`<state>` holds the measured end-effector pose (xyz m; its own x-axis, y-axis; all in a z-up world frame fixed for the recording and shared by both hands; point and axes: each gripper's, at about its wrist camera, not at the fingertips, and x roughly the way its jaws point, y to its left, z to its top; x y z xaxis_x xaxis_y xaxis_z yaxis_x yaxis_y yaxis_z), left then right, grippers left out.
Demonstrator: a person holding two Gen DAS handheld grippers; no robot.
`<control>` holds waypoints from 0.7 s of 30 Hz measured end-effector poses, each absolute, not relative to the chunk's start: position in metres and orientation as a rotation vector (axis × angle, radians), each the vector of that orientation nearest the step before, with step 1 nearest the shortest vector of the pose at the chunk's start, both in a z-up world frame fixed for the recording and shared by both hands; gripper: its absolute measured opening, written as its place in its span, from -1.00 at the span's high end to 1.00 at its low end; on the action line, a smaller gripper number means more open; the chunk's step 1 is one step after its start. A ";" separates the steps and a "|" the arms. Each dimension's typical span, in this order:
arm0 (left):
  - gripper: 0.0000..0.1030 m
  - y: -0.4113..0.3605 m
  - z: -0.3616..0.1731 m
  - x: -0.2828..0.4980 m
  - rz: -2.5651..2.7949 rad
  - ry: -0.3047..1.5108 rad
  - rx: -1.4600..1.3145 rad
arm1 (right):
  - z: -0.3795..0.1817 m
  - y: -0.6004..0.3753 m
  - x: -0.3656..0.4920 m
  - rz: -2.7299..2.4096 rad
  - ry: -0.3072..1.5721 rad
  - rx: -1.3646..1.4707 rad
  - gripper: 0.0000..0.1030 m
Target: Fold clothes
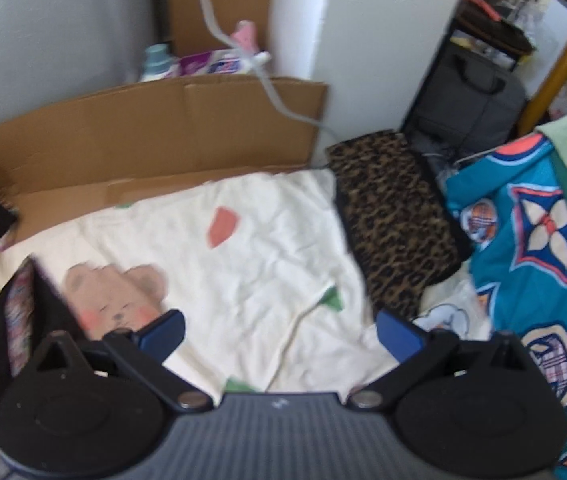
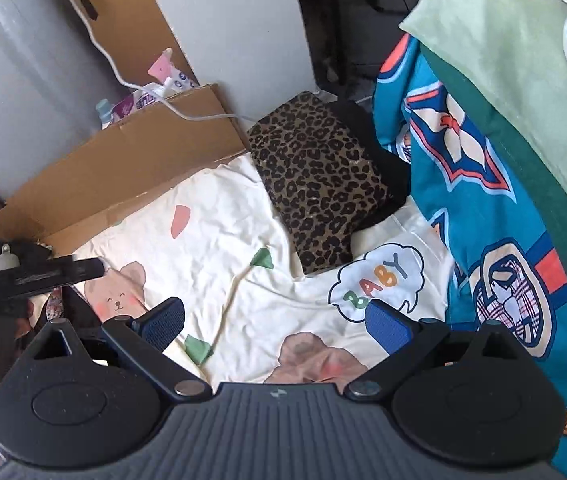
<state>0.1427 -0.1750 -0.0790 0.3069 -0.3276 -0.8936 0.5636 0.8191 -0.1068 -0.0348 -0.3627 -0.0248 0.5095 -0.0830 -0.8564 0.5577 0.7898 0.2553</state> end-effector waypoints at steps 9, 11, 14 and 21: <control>-1.00 -0.072 -0.042 0.141 -0.432 1.130 0.135 | -0.017 -0.341 -0.026 -0.331 0.957 0.515 -0.94; -1.00 -0.062 -0.031 0.136 -0.418 1.109 0.154 | -0.016 -0.333 -0.023 -0.311 0.957 0.513 -0.94; -1.00 -0.049 -0.024 0.129 -0.407 1.089 0.174 | -0.018 -0.321 -0.016 -0.260 0.967 0.543 -0.94; -1.00 0.003 -0.030 0.118 -0.310 1.092 0.121 | -0.024 -0.294 0.001 -0.245 0.986 0.482 -0.94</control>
<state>0.1184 0.0032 -0.0300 0.4231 -0.1879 -0.8864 0.3061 0.9504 -0.0554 0.0005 -0.2939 -0.0245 0.5360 0.0171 -0.8441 0.4105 0.8683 0.2783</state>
